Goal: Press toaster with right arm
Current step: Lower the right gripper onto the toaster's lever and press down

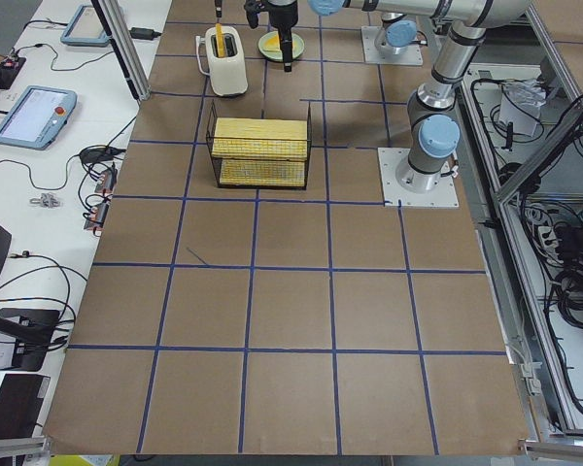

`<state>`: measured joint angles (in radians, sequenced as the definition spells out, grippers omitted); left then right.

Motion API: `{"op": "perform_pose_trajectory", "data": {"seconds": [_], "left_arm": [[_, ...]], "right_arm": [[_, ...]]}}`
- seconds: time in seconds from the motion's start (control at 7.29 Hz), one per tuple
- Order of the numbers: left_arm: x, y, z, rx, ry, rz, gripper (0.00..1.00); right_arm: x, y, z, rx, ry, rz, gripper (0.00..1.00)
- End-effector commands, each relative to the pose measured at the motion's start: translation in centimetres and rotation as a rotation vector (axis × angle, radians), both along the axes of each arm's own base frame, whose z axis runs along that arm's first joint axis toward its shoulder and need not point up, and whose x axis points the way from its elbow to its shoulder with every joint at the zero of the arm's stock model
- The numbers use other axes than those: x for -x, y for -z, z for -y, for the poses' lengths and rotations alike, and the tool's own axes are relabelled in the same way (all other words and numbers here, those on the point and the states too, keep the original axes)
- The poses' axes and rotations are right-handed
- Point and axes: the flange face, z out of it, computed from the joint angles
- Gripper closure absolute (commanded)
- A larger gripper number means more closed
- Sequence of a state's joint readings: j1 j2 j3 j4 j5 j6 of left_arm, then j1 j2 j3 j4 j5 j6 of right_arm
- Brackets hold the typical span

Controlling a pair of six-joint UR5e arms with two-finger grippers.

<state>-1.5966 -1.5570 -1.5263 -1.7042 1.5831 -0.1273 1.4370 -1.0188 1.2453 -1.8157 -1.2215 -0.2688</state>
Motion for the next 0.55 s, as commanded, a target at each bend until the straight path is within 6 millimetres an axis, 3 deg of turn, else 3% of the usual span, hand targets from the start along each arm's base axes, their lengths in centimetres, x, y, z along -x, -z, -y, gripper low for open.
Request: {"op": "perform_pose_trajectory", "data": {"seconds": [0.0, 0.41], "left_arm": [[0.0, 0.0, 0.0, 0.000, 0.000, 0.000, 0.00], [0.0, 0.0, 0.0, 0.000, 0.000, 0.000, 0.00]], "right_arm": [[0.5, 1.9, 0.8, -0.007, 0.005, 0.006, 0.94], [-0.1, 2.9, 0.7, -0.025, 0.006, 0.032, 0.94]]}}
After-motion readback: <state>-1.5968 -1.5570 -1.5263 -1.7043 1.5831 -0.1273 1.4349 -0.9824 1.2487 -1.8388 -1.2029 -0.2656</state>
